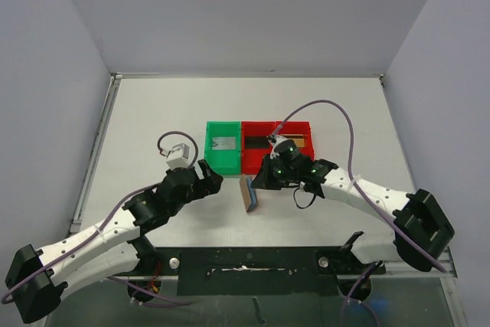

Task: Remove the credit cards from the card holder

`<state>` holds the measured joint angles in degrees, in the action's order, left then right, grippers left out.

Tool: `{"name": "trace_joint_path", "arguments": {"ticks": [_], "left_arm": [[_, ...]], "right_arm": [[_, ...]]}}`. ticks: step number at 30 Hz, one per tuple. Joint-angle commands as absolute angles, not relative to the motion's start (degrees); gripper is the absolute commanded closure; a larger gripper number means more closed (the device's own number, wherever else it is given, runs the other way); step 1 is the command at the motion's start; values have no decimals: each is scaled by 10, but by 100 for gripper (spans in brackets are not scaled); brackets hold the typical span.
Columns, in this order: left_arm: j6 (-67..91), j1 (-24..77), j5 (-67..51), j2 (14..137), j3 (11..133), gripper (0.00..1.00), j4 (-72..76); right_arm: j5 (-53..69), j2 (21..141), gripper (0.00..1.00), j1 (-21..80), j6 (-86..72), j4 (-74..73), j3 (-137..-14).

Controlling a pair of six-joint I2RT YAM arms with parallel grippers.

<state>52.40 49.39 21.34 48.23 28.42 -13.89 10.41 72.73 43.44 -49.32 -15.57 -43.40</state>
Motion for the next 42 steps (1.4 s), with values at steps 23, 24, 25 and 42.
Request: {"name": "trace_joint_path", "arguments": {"ticks": [23,24,25,42], "left_arm": [[574,479,200,496,311,9,-149],[573,479,194,496,309,9,-146],[568,479,186,497,307,9,-140],[452,479,-66,686,354,27,-3]], "right_arm": [[96,692,100,456,-551,-61,-385],[83,684,100,450,-559,-66,-372],[75,673,100,442,-566,-77,-357],[112,497,93,355,-640,-59,-124]]}}
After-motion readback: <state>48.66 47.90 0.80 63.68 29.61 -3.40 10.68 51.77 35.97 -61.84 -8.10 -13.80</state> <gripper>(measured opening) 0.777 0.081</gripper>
